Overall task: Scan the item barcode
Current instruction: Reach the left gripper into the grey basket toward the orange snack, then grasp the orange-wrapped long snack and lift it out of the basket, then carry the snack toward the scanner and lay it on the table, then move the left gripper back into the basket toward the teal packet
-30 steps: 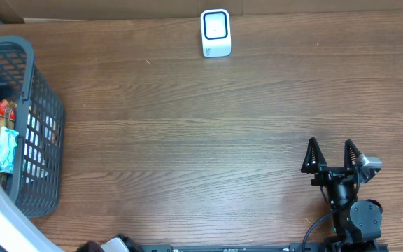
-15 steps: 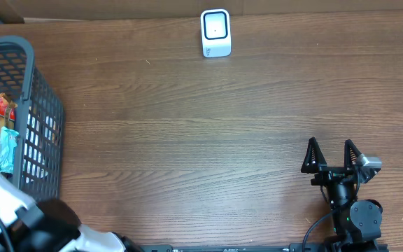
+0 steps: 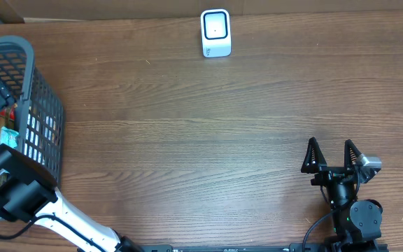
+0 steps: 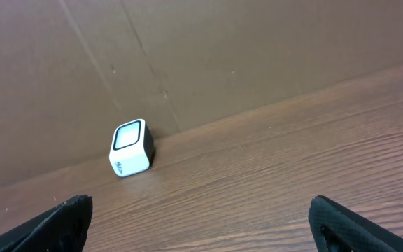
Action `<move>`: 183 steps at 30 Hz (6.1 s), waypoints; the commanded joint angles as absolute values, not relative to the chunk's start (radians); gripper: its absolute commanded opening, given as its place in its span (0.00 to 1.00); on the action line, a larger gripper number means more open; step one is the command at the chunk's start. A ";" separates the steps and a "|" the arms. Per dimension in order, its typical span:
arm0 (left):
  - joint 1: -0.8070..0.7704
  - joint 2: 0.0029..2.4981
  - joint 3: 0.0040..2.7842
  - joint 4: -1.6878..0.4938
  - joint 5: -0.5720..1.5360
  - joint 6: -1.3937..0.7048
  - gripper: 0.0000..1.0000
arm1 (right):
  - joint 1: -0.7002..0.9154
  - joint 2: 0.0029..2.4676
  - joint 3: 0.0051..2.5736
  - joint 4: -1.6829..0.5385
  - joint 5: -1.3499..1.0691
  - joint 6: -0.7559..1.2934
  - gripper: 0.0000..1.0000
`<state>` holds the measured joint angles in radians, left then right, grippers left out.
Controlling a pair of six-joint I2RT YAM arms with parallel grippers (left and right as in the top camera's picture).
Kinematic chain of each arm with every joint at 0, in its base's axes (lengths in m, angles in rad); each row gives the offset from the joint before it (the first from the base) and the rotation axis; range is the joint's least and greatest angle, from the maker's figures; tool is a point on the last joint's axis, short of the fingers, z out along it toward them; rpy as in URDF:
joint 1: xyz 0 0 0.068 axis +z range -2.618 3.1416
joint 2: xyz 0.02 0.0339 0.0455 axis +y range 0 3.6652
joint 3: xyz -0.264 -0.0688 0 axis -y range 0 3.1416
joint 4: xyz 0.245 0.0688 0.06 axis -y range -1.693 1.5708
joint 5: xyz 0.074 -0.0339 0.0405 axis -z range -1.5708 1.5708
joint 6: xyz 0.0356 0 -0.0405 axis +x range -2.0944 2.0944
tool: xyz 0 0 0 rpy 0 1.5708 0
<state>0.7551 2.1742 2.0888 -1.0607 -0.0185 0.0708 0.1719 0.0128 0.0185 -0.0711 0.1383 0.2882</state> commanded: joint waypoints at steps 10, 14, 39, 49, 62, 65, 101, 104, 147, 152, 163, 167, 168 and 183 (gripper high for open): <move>0.767 2.305 2.103 -0.987 -0.072 0.233 0.96 | 0.178 0.003 0.008 -0.067 0.141 0.292 1.00; 0.779 2.346 2.101 -0.987 -0.116 0.233 0.93 | 0.178 0.003 0.008 -0.067 0.141 0.292 1.00; 0.818 2.399 2.111 -1.014 -0.049 0.126 0.04 | 0.178 0.003 0.008 -0.067 0.141 0.292 1.00; 0.816 2.220 2.190 -1.021 0.096 0.121 0.04 | 0.178 0.003 0.008 -0.067 0.141 0.292 1.00; 0.803 1.806 2.232 -0.990 0.157 0.127 0.04 | 0.178 0.003 0.008 -0.067 0.141 0.292 1.00; 0.786 1.715 2.232 -0.994 0.159 0.127 0.04 | 0.178 0.003 0.008 -0.067 0.141 0.292 1.00; -0.263 1.857 1.850 -1.431 -0.399 -0.531 0.04 | 0.178 0.003 0.008 -0.067 0.141 0.292 1.00; -0.302 1.911 1.815 -1.414 -0.401 -0.593 0.04 | 0.178 0.003 0.008 -0.067 0.141 0.292 1.00; -0.152 1.958 2.725 -1.640 -0.342 -0.440 1.00 | 0.178 0.003 0.008 -0.067 0.141 0.292 1.00; 0.128 1.840 2.751 -1.689 -0.321 -0.427 1.00 | 0.178 0.003 0.008 -0.067 0.141 0.292 1.00; 0.739 1.818 2.566 -1.669 0.011 -0.337 0.96 | 0.178 0.003 0.008 -0.067 0.141 0.292 1.00; 0.859 1.818 2.407 -1.594 0.070 -0.335 0.96 | 0.178 0.003 0.008 -0.067 0.141 0.292 1.00; 0.880 1.818 2.373 -1.571 0.091 -0.328 0.96 | 0.178 0.003 0.008 -0.067 0.141 0.292 1.00; 0.916 1.828 1.772 -0.999 0.122 0.225 0.82 | 0.178 0.003 0.008 -0.067 0.141 0.292 1.00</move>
<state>0.9222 1.8202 1.8397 -1.0386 0.2012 0.0414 0.1719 0.0128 0.0185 -0.0715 0.1383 0.2878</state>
